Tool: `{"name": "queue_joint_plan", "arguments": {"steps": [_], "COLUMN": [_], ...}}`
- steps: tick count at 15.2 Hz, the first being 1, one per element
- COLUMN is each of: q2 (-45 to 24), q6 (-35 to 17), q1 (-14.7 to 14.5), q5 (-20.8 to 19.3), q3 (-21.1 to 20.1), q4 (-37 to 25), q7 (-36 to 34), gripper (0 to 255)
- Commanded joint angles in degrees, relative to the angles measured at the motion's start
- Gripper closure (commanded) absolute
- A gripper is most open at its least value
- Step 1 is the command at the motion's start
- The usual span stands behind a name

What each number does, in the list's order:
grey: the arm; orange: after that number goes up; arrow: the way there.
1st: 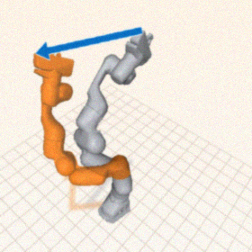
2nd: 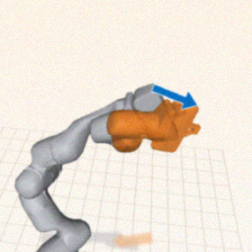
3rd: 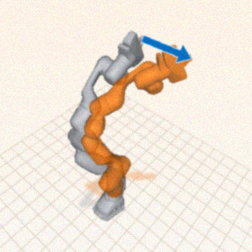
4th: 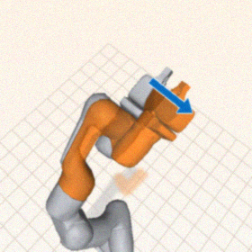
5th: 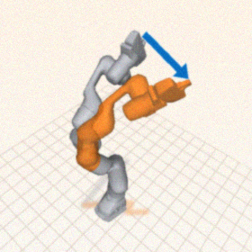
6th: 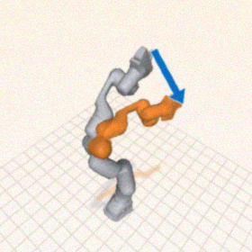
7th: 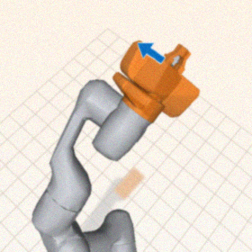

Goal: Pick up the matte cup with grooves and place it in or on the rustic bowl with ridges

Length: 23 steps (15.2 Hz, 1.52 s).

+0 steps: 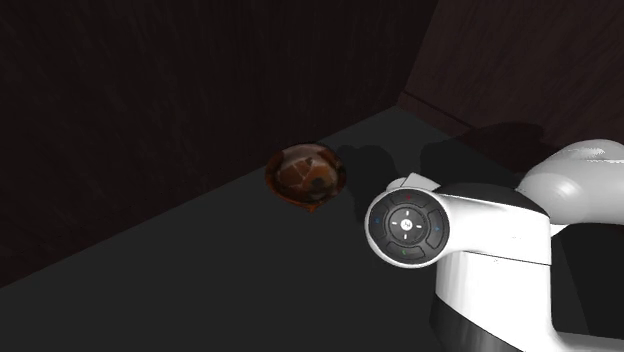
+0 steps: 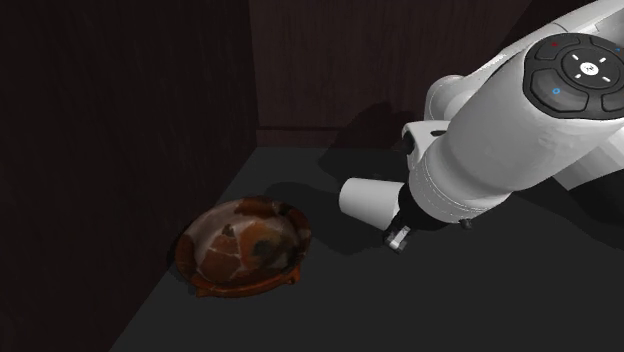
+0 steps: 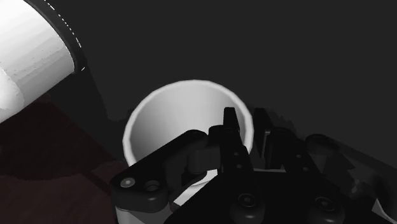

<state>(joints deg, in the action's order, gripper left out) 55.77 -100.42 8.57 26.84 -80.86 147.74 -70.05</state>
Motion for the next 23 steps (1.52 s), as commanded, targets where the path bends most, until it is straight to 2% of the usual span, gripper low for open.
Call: {"name": "queue_joint_plan", "arguments": {"steps": [1, 11, 23], "q2": [0.3, 1.8, 2.7], "q6": [1.2, 7.8, 15.2], "q1": [-0.6, -3.1, -4.0], "q5": [-0.8, -5.4, -10.6], "q3": [1.5, 9.3, 16.8], "q4": [-0.3, -3.3, -8.4], "q7": [0.3, 2.2, 4.7], "gripper": [255, 255, 255]}}
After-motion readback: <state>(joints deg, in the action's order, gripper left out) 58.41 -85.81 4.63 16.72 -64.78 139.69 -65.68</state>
